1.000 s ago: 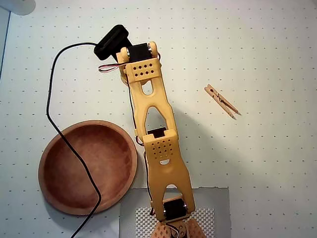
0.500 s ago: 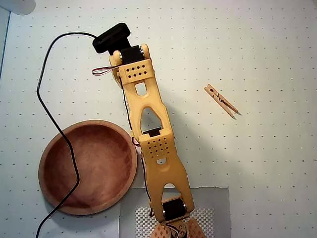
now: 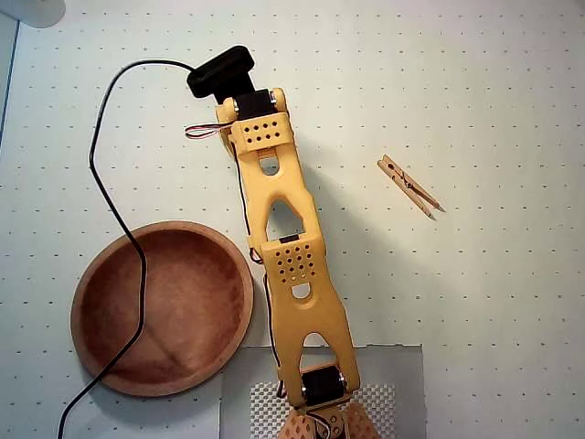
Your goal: Grasp a clothespin and put it in the bowl.
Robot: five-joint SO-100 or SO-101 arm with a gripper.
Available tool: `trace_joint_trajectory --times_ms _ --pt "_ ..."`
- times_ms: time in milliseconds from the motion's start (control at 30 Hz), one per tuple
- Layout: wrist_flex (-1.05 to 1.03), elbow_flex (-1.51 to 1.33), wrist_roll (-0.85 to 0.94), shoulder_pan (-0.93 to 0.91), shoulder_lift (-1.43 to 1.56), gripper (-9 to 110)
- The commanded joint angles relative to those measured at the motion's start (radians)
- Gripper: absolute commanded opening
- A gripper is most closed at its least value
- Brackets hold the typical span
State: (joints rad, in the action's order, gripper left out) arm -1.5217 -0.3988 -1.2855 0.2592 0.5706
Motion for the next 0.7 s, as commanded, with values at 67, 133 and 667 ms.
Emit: trace_joint_trajectory --times_ms 67,133,667 --pt "0.003 0.054 -0.011 -0.067 0.060 -3" --pt "0.003 0.052 -0.011 -0.112 0.051 -3" --pt "0.002 0.051 0.081 -0.291 0.049 -3"
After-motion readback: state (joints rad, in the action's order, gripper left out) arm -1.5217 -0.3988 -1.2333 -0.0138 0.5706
